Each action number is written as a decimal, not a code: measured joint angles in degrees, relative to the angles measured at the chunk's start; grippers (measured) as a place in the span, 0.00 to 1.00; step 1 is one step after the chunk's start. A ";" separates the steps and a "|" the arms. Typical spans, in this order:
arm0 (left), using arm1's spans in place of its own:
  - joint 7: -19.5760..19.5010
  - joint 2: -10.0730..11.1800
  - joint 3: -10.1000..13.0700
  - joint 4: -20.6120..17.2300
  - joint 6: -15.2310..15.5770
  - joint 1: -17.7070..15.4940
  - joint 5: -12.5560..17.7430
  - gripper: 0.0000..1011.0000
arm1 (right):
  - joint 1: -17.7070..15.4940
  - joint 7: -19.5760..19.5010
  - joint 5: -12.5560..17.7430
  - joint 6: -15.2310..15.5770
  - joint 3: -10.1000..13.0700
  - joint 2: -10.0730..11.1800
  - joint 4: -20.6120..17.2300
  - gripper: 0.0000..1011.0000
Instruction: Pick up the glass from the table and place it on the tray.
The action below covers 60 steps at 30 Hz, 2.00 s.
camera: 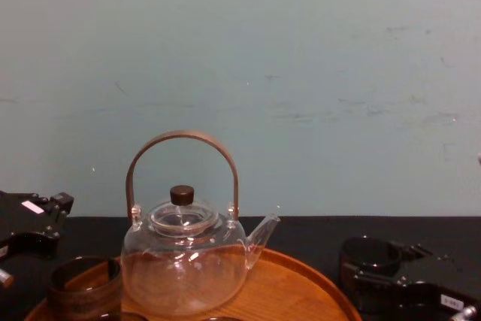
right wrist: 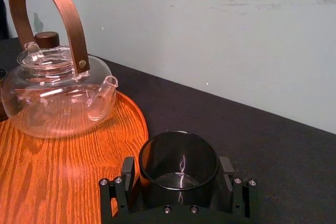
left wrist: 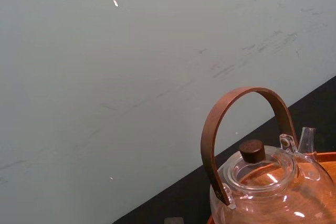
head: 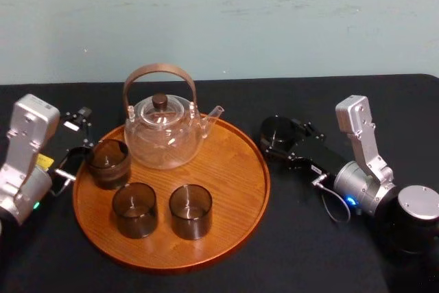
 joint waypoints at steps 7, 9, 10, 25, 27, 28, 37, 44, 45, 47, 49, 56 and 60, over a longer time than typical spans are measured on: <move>0.00 0.00 0.00 0.00 0.00 0.00 0.00 0.00 | 0.29 -0.64 -0.07 1.23 -0.09 -0.26 0.48 0.99; 0.00 0.00 0.00 0.00 0.00 0.00 0.00 0.00 | 0.29 -0.86 -0.12 1.51 -0.09 -0.29 0.43 0.99; 0.00 0.00 0.00 0.01 0.00 0.00 0.00 0.00 | 0.29 -0.85 -0.12 1.50 -0.09 -0.29 0.43 0.99; 0.00 0.00 0.00 0.00 0.00 0.00 0.00 0.00 | 0.25 -0.63 -0.12 1.22 -0.04 -0.23 0.43 0.88; 0.00 0.00 0.00 0.00 0.00 0.00 0.00 0.00 | 0.25 -0.61 -0.12 1.19 -0.04 -0.22 0.44 0.88; 0.00 0.00 0.00 0.00 0.00 0.00 0.00 0.00 | 0.25 -0.60 -0.11 1.17 -0.04 -0.22 0.44 0.88; 0.00 0.00 0.00 0.00 0.00 0.00 0.00 0.00 | 0.14 -0.50 0.05 0.93 0.10 -0.19 0.43 0.88; 0.00 0.00 0.00 0.00 0.00 0.00 0.00 0.00 | -1.00 -0.25 0.48 0.65 0.51 0.55 -1.76 0.88; 0.00 0.00 0.00 0.00 0.00 0.00 0.00 0.00 | -1.14 -0.26 0.48 0.63 0.51 0.62 -2.06 0.88; 0.00 0.00 0.00 0.00 0.00 0.00 0.00 0.00 | -1.76 -0.35 0.47 0.57 0.54 0.95 -3.34 0.88; 0.00 0.00 0.00 0.00 0.00 0.00 0.00 0.00 | -2.31 -0.52 0.43 0.53 0.57 1.25 -4.55 0.88; 0.00 0.00 0.00 0.00 0.00 0.00 0.00 0.00 | -3.99 -0.92 0.23 0.49 0.50 2.03 -8.20 0.88; 0.00 0.00 0.00 0.00 0.00 0.00 0.00 0.00 | -4.94 -0.63 0.26 0.48 0.23 2.48 -10.38 0.88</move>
